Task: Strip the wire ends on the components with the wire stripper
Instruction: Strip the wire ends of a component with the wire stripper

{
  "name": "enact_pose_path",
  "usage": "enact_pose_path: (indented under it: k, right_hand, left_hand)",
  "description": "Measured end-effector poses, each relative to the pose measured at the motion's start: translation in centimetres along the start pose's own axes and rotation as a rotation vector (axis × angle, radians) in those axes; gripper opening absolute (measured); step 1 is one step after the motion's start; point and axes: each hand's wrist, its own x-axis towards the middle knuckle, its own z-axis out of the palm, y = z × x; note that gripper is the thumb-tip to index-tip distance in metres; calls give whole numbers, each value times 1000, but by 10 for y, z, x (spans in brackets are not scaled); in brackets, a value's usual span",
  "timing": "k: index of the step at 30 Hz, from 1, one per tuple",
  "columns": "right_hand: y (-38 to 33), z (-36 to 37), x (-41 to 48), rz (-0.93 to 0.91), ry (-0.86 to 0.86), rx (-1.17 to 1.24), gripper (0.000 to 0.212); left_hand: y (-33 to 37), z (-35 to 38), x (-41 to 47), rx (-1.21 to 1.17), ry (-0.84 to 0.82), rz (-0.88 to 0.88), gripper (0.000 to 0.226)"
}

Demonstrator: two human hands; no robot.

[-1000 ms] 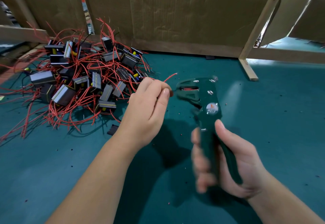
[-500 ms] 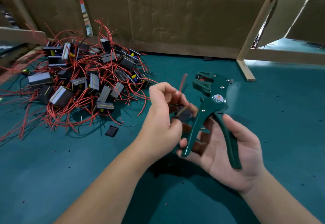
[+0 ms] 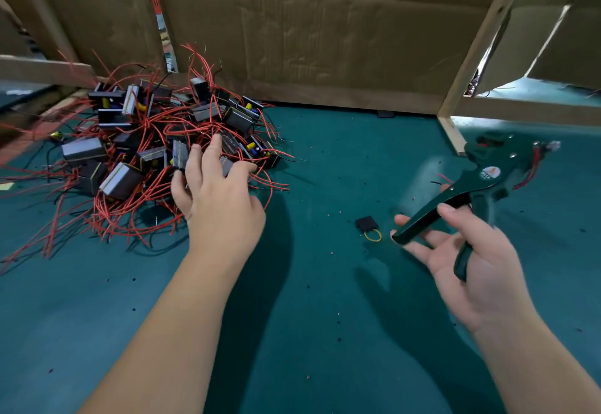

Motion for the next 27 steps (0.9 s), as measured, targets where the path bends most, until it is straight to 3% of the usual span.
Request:
enact_pose_path:
  k: [4, 7, 10, 13, 17, 23, 27]
  right_hand:
    - [0, 2, -3, -134, 74, -146, 58]
    - [1, 3, -5, -160, 51, -151, 65]
    - [0, 8, -9, -122, -10, -159, 49]
    - [3, 12, -13, -38, -47, -135, 28]
    - [8, 13, -14, 1, -86, -132, 44]
    - [8, 13, -13, 2, -119, -87, 42]
    - [5, 15, -13, 56, -139, 31, 37]
  left_hand:
    - [-11, 2, 2, 221, -144, 20, 46]
    - [-11, 3, 1, 243, -132, 16, 41]
    - [-9, 0, 3, 197, -48, -22, 38]
    - [-8, -4, 5, 192, -98, -92, 38]
    - [-9, -5, 5, 254, -148, -82, 38]
    - [-4, -12, 11, -87, 268, 43, 24]
    - [-5, -12, 12, -499, 246, -20, 12]
